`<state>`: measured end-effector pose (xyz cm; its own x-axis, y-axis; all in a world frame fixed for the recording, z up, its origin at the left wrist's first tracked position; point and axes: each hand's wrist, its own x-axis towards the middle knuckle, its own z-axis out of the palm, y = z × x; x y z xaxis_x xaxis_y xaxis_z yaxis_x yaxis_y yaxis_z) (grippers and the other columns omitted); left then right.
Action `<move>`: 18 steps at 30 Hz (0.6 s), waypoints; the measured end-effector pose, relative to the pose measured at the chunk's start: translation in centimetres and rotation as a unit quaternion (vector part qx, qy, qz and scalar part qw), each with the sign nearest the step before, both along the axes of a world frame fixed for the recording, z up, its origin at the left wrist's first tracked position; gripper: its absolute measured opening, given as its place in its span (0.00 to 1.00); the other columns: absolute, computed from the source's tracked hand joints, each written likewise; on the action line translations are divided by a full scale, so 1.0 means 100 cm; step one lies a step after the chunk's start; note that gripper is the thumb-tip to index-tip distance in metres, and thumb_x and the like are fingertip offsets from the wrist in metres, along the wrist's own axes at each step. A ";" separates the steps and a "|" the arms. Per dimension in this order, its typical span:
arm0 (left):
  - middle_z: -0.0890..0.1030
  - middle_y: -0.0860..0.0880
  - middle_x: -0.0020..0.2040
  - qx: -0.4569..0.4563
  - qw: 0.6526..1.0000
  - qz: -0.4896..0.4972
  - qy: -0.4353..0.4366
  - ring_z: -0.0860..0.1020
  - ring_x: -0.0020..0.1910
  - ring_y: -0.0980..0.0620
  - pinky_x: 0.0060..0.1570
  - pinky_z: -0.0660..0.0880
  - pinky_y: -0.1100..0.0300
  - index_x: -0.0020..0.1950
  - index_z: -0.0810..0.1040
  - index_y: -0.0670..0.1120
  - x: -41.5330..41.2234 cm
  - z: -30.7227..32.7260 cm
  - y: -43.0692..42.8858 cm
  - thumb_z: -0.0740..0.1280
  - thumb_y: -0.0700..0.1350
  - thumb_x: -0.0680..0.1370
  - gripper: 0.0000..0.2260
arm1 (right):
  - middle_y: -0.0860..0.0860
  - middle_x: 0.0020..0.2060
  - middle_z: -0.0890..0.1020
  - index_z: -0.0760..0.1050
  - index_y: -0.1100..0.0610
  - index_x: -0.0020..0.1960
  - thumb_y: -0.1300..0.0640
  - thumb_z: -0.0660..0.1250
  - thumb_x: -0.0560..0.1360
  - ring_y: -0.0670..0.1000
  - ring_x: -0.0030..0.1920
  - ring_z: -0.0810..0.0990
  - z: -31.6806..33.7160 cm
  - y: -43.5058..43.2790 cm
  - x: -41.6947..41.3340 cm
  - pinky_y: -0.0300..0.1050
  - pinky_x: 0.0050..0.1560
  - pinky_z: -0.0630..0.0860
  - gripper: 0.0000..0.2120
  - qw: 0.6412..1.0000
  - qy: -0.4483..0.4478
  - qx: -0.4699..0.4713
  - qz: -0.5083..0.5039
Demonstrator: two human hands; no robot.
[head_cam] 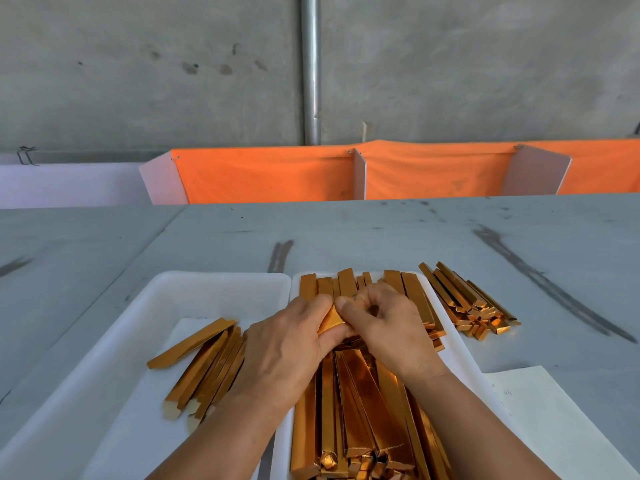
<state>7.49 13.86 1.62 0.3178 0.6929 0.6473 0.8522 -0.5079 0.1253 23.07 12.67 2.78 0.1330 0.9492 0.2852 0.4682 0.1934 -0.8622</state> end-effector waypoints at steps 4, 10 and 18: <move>0.66 0.57 0.34 -0.052 0.998 -0.007 -0.026 0.70 0.30 0.57 0.28 0.66 0.64 0.52 0.69 0.55 -0.002 -0.002 0.004 0.51 0.71 0.75 0.23 | 0.49 0.31 0.77 0.76 0.57 0.37 0.49 0.63 0.80 0.44 0.31 0.74 0.002 0.000 0.002 0.42 0.35 0.72 0.17 0.999 0.049 0.019 -0.006; 0.64 0.58 0.32 -0.058 0.998 -0.018 -0.021 0.70 0.31 0.57 0.28 0.65 0.66 0.50 0.68 0.54 -0.003 0.000 0.002 0.50 0.72 0.74 0.23 | 0.45 0.35 0.80 0.78 0.45 0.48 0.62 0.66 0.79 0.43 0.29 0.79 0.004 0.001 0.005 0.37 0.28 0.73 0.12 0.991 0.128 0.007 0.024; 0.66 0.59 0.37 -0.079 0.996 -0.016 -0.026 0.70 0.34 0.58 0.30 0.63 0.65 0.53 0.69 0.55 -0.003 -0.001 0.002 0.47 0.73 0.72 0.26 | 0.49 0.42 0.81 0.81 0.47 0.42 0.57 0.72 0.76 0.46 0.33 0.76 0.004 0.001 0.005 0.40 0.34 0.73 0.07 0.995 0.101 0.020 -0.013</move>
